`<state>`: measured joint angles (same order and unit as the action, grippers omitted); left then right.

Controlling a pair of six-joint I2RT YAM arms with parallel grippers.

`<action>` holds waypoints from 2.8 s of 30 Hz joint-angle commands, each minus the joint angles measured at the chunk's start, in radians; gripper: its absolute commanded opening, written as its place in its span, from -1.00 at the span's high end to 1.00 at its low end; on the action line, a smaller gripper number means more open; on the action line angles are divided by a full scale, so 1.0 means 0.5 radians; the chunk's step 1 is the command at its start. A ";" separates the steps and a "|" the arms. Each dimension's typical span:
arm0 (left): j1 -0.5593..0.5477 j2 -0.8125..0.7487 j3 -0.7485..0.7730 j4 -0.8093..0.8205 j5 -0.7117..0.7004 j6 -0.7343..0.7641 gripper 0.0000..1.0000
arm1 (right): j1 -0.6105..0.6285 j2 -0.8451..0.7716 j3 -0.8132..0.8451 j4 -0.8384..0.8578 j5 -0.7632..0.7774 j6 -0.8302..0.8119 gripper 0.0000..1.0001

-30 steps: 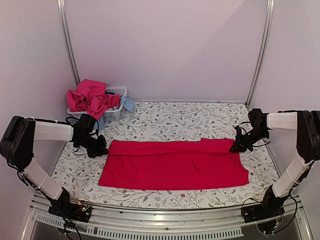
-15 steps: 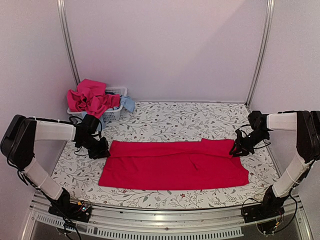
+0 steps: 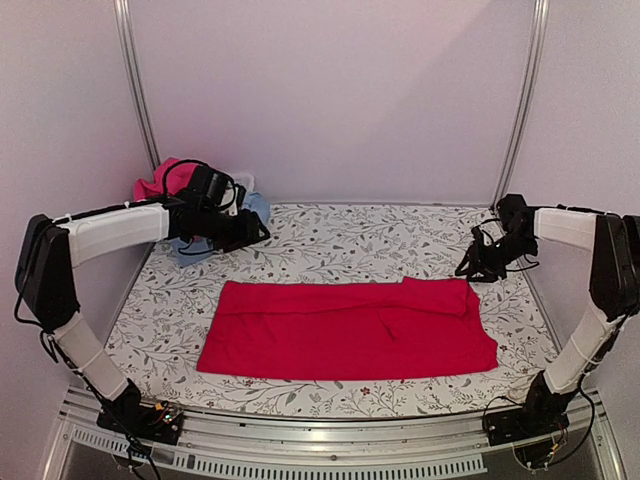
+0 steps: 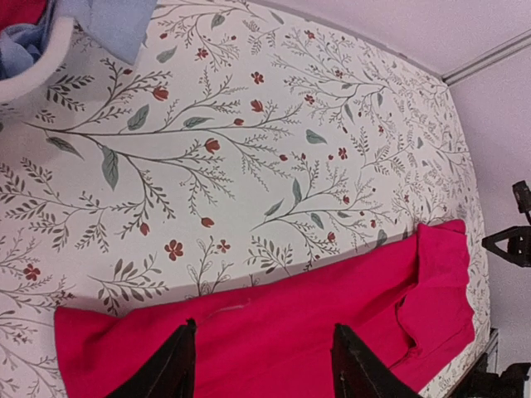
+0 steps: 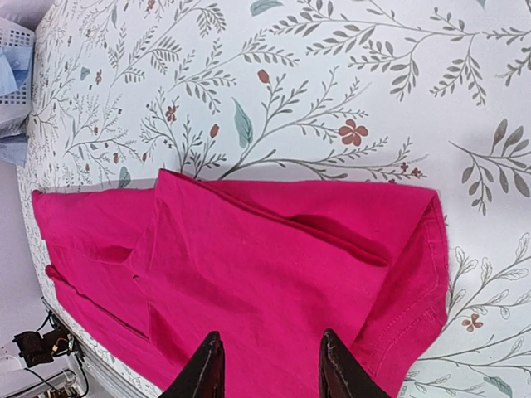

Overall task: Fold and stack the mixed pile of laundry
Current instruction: Fold the 1/3-folded T-shirt at the center of the board, then rotate the rectangle-folded T-shirt at the center of the board.

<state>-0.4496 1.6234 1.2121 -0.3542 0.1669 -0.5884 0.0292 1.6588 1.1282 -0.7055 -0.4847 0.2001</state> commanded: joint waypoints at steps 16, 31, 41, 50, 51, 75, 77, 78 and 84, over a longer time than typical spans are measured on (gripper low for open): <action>-0.103 0.090 -0.009 -0.026 -0.038 0.058 -0.10 | -0.011 0.386 0.169 0.113 0.181 -0.068 0.13; -0.104 0.094 -0.019 -0.028 -0.045 0.062 -0.10 | -0.013 0.523 0.177 0.135 0.199 -0.091 0.02; -0.102 0.088 -0.029 -0.037 -0.052 0.069 -0.10 | -0.012 0.317 0.133 0.071 0.021 -0.093 0.88; -0.101 0.068 -0.093 -0.031 -0.042 0.074 -0.10 | 0.055 -0.029 -0.149 0.005 -0.316 -0.075 1.00; -0.101 0.065 -0.103 -0.029 -0.038 0.074 -0.10 | 0.077 -0.063 -0.196 -0.001 -0.353 -0.075 1.00; -0.102 -0.011 -0.252 -0.028 -0.030 0.079 -0.10 | 0.287 -0.562 -0.595 -0.224 -0.372 0.103 0.07; -0.103 -0.018 -0.257 -0.035 -0.034 0.081 -0.10 | 0.300 -0.544 -0.515 -0.207 -0.331 0.089 0.07; -0.103 -0.021 -0.258 -0.039 -0.044 0.081 -0.10 | 0.306 -0.533 -0.482 -0.186 -0.315 0.088 0.07; -0.073 -0.038 -0.291 -0.056 -0.118 0.073 -0.11 | 0.305 -0.304 -0.272 -0.027 -0.196 0.119 0.07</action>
<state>-0.4953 1.6287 1.0798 -0.3729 0.1390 -0.5640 0.1764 1.4334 0.9321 -0.7784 -0.6472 0.2615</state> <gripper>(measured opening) 0.554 0.465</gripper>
